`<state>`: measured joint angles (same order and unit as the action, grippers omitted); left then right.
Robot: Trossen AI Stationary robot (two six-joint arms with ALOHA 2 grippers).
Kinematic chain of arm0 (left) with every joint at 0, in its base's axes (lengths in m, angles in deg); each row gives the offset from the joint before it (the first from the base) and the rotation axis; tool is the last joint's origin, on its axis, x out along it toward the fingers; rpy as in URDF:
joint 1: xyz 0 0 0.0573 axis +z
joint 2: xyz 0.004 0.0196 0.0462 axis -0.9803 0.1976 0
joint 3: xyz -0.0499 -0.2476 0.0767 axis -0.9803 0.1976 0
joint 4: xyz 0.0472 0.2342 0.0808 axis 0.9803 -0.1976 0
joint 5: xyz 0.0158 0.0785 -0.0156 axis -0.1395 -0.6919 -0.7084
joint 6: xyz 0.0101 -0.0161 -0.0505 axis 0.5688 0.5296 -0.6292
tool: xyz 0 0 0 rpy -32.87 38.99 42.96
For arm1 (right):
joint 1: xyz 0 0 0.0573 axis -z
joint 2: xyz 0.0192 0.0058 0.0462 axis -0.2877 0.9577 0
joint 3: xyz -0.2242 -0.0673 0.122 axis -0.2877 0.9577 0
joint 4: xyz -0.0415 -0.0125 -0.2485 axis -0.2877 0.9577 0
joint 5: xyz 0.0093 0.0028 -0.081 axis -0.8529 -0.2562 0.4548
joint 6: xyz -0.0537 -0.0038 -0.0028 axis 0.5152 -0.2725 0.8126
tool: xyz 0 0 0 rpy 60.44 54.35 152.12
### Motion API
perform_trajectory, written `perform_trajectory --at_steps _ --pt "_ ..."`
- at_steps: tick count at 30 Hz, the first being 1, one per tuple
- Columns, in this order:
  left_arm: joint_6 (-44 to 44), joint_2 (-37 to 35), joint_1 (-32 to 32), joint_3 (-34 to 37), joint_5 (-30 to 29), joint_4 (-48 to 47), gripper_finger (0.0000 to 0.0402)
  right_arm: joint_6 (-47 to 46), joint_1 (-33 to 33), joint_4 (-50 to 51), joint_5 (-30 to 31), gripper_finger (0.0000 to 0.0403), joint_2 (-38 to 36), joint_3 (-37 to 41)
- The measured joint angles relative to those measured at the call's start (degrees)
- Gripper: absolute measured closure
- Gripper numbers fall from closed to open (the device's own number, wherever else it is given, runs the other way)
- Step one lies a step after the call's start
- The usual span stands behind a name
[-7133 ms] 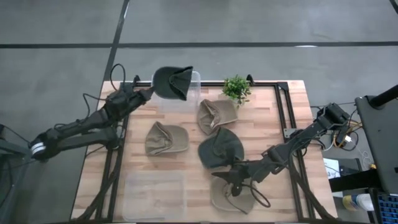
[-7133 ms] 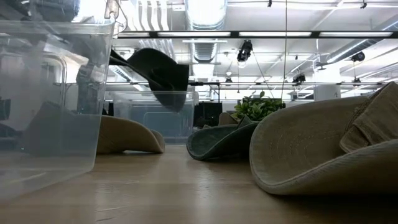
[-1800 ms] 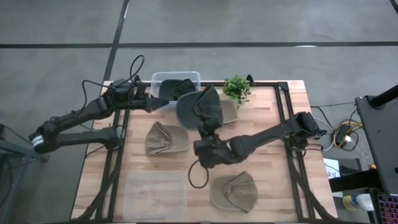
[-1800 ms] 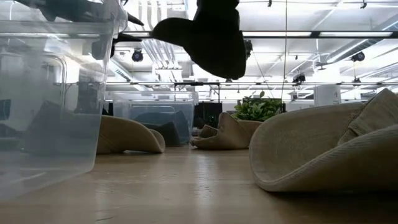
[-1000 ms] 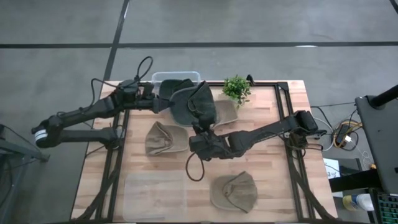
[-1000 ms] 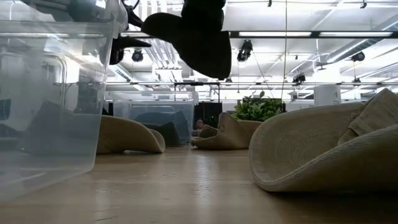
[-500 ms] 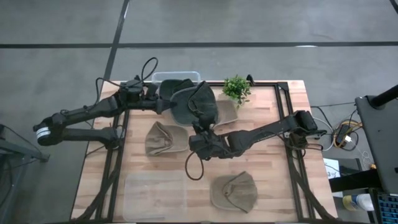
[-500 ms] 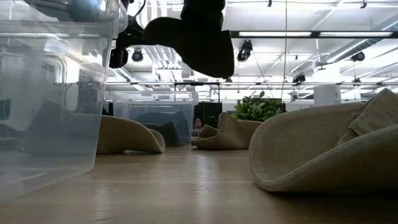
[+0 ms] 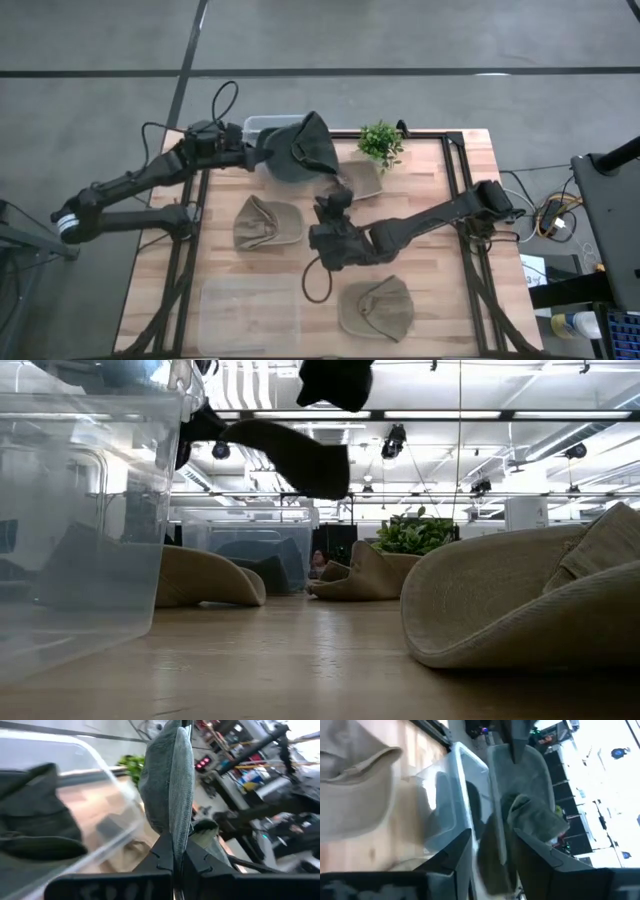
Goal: Pick & Place hat
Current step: Put the gray cap in the top transparent bin
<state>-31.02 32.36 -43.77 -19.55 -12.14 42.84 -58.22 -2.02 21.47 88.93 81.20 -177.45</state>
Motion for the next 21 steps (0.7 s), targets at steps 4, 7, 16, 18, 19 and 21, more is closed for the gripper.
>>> perform_trajectory --at_steps 4,7,16,18,19,21 --pt "0.66 -0.34 4.51 -0.75 0.2 -4.12 0.0397 -3.6 -1.62 2.81 -0.01 0.0255 0.0 0.0" --pt "1.76 -0.41 7.66 -1.77 0.35 -5.81 0.0398 -6.21 -2.68 4.53 -0.05 0.0252 0.0 0.0" --pt "3.0 0.18 14.83 -2.43 1.03 -7.76 0.0398 -9.37 -4.15 6.64 -0.11 0.0252 0.0 0.08" --pt "3.84 0.78 15.67 -2.43 1.03 -8.85 0.0398 -9.38 -4.18 6.68 -0.09 0.0253 0.0 0.18" --pt "4.34 1.25 15.85 -2.43 1.0 -9.56 0.0398 -9.41 -4.18 6.68 -0.11 0.0254 0.0 0.22" --pt "5.28 2.43 15.95 -2.43 1.0 -11.29 0.0398 -9.6 -4.26 6.69 -0.11 0.0256 0.0 0.22"
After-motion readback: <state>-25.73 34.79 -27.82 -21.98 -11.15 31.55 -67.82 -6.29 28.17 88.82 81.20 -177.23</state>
